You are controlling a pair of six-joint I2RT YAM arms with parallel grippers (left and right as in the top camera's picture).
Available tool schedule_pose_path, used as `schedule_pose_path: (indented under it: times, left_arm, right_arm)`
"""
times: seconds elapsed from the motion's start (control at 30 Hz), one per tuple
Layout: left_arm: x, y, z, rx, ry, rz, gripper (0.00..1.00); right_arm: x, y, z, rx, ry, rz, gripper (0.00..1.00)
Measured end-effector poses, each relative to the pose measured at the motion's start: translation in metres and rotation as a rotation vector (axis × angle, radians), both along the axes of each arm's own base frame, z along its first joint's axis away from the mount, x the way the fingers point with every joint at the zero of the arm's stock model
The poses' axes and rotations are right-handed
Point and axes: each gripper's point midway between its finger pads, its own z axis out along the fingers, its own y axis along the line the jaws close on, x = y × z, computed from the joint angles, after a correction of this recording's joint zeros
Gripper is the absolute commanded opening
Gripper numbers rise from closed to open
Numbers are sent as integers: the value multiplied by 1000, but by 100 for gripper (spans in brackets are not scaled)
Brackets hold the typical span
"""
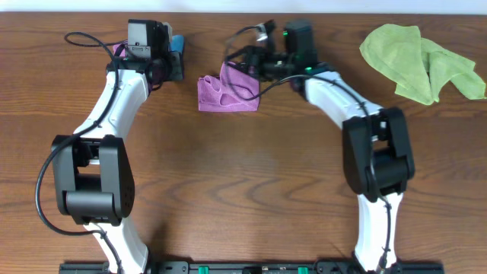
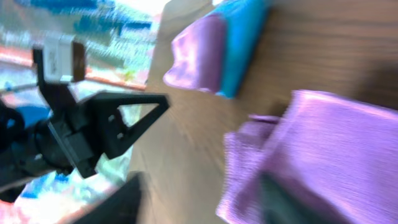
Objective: Fold the cloth
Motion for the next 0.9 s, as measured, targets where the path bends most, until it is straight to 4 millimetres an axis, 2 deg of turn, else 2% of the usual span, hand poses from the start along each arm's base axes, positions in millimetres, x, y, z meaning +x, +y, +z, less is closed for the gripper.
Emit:
schedule_pose_path:
  times: [0.1,0.2,0.3,0.53,0.67,0.9]
  left_arm:
    - [0,0,0,0,0,0,6]
    - [0,0,0,0,0,0,6]
    - [0,0,0,0,0,0,6]
    - [0,0,0,0,0,0,6]
    - [0,0,0,0,1,0,6]
    - [0,0,0,0,1,0,6]
  right_arm:
    - [3,-18,-11,-31,51,-36,1]
    - [-5,-21,-30,-103,108,-47,1]
    - [-17,-11,-45,-184,114,-34,1]
    - [-38,20,-62,-311,65,5,1]
    - [-43,22,-72,-377,51,3,1]
    - [-42,22,-75,-410,30,-4,1]
